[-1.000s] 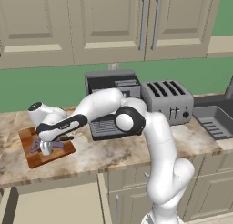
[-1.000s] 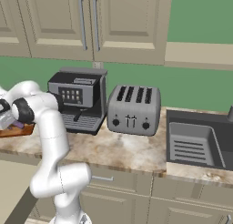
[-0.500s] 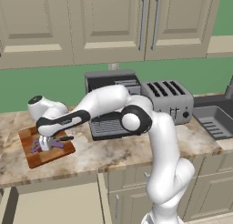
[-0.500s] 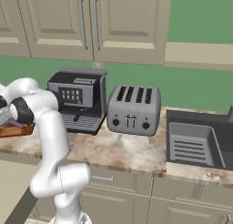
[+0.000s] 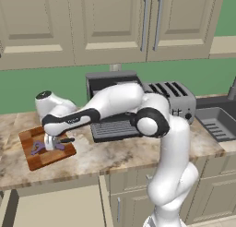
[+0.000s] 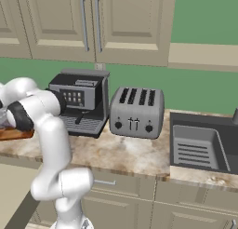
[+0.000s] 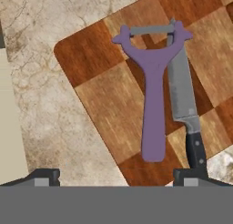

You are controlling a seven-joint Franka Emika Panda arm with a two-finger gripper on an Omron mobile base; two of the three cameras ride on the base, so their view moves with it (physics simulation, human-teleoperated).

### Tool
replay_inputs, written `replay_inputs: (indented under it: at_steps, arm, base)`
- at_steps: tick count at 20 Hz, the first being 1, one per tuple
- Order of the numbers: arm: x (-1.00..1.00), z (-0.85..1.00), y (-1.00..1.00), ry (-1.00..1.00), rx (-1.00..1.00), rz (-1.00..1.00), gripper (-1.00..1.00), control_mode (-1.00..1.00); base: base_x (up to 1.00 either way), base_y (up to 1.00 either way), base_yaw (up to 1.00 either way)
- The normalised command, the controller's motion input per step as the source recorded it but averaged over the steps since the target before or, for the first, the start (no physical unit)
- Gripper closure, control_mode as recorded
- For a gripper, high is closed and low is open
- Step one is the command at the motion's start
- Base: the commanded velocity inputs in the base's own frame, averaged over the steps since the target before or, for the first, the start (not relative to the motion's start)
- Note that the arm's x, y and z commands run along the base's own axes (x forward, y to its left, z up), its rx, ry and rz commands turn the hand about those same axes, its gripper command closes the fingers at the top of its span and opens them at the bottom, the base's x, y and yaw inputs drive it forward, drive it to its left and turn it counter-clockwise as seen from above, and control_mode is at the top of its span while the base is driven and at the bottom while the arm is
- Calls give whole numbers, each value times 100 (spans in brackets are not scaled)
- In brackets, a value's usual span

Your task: Open the drawer on the left and place the cutting tools on the cutting board.

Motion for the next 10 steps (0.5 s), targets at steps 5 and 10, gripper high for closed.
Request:
replay_inputs:
  at_steps: [5,10]
  arm:
    - [-53,14,-42,-10,10,0,-100,-100]
    - [-49,39,-45,-5,13,0,-100,-100]
  base:
    - [0,0,0]
    - [0,0,0]
